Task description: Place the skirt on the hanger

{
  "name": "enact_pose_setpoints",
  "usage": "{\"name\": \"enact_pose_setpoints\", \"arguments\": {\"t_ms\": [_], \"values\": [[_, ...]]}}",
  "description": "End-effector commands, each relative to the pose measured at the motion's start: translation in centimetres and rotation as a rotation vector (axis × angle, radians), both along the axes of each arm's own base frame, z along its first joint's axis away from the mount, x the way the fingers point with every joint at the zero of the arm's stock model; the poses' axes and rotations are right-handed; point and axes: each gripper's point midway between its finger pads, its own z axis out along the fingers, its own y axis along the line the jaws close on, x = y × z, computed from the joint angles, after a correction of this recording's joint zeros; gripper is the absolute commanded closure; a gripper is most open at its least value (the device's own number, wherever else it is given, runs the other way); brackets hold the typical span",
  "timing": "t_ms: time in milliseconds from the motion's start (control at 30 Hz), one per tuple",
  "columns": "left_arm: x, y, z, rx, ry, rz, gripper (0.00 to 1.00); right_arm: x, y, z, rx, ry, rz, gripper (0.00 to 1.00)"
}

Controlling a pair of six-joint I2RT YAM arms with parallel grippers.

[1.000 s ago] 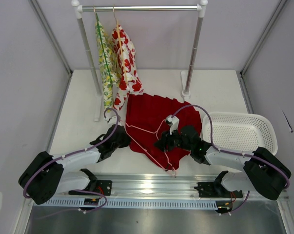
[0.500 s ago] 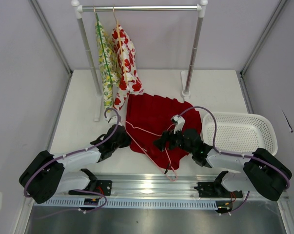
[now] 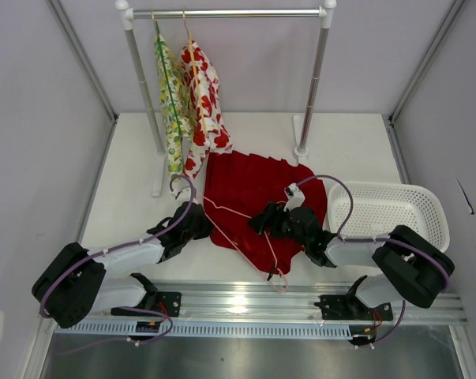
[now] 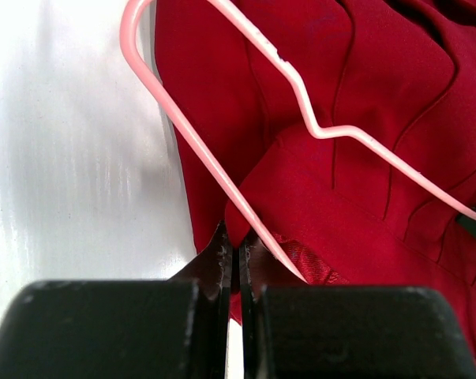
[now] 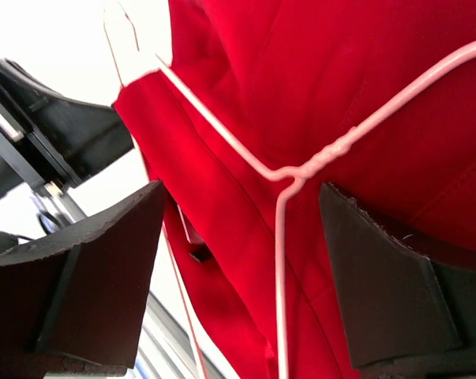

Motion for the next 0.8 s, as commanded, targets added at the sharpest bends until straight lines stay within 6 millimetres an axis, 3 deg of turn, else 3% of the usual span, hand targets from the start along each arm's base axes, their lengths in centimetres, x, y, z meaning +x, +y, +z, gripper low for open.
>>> {"name": "enact_pose_setpoints", "arguments": {"t_ms": [0, 233, 267, 300, 533, 633, 667, 767], "values": [[0.4, -0.9, 0.8, -0.012, -0.033, -0.036, 1.0, 1.7, 0.4, 1.4, 0.129, 0.001, -0.083, 0.18], [0.3, -0.9, 0.7, -0.01, -0.029, -0.041, 1.0, 2.6, 2.1, 0.6, 0.26, 0.057, -0.08, 0.24], [0.3, -0.8, 0.6, -0.006, -0.028, -0.043, 1.0, 2.9, 2.3, 1.3, 0.3, 0.033, -0.082, 0.27], [0.3, -0.9, 0.7, -0.007, -0.029, -0.043, 1.0, 2.9, 2.3, 0.4, 0.299, 0.049, -0.087, 0.29], [0.2, -0.8, 0.6, 0.0, -0.027, -0.052, 1.0, 2.6, 2.7, 0.0, 0.373, 0.033, -0.081, 0.4], [0.2, -0.9, 0.7, 0.003, -0.029, -0.055, 1.0, 2.6, 2.5, 0.4, 0.375, 0.013, -0.082, 0.55], [0.2, -0.8, 0.7, 0.005, -0.027, -0.054, 1.0, 2.4, 2.2, 0.4, 0.369, 0.006, -0.086, 0.68], [0.1, -0.7, 0.7, 0.008, -0.027, -0.054, 1.0, 2.4, 1.9, 1.4, 0.352, -0.028, -0.079, 0.91]]}}
